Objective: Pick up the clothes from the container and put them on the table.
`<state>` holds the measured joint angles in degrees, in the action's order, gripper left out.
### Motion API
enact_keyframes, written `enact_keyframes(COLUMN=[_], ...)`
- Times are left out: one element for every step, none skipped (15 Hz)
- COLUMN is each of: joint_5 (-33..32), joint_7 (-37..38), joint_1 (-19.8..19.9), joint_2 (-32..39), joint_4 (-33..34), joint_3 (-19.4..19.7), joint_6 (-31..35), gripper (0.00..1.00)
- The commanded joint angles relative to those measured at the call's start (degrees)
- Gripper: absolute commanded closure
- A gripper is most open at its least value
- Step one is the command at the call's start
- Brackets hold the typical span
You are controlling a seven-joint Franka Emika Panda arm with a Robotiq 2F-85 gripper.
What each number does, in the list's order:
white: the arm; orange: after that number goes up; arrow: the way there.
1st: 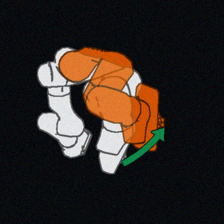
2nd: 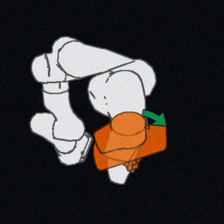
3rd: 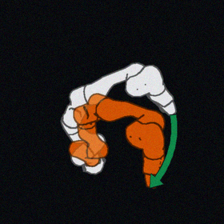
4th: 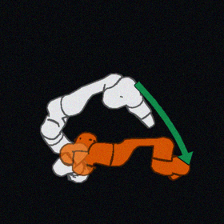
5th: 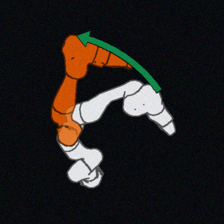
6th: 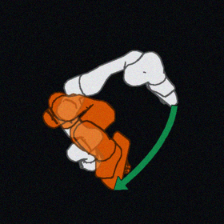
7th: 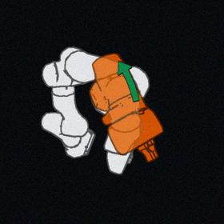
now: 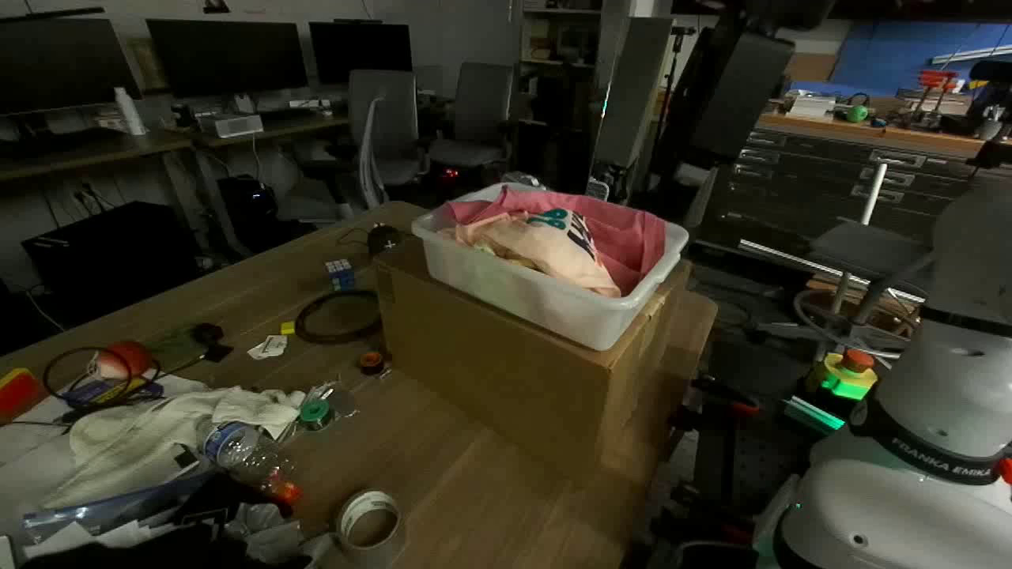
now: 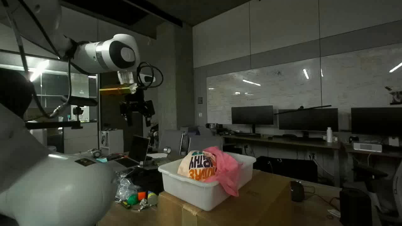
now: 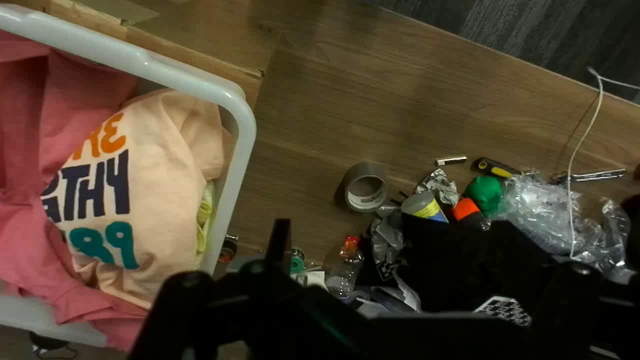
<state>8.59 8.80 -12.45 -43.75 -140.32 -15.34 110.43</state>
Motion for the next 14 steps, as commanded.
enact_keyframes(joint_5=[-0.1,-0.1,-0.9,-1.9,-4.1,-6.0,-8.6,-11.3,-13.5,-15.6,-16.9,-18.1,-18.8,-18.9], joint_7=[0.1,0.1,-0.4,-0.5,-0.3,-0.4,0.0,-0.2,0.6,0.5,0.7,1.2,1.3,1.5], joint_1=[-0.1,-0.1,0.1,0.7,1.9,2.9,4.4,5.6,7.2,8.3,9.3,10.3,10.9,11.3], joint_2=[0.0,-0.1,-0.1,0.3,1.4,2.2,3.3,4.4,5.9,7.3,9.0,10.5,12.1,13.9], joint_4=[0.5,0.8,1.0,1.2,2.2,3.0,3.9,4.8,5.6,6.2,7.1,7.5,7.9,8.2], joint_3=[0.1,0.1,0.1,0.0,-0.3,-0.2,-0.3,-0.2,0.0,0.3,0.7,0.9,1.3,1.8], joint_6=[-0.2,-0.2,-0.1,0.2,0.5,1.6,2.9,4.0,5.4,6.8,7.1,8.1,8.5,9.0], gripper=[0.00,0.00,0.00,0.00,0.00,0.00,0.00,0.00,0.00,0.00,0.00,0.00,0.00,0.00])
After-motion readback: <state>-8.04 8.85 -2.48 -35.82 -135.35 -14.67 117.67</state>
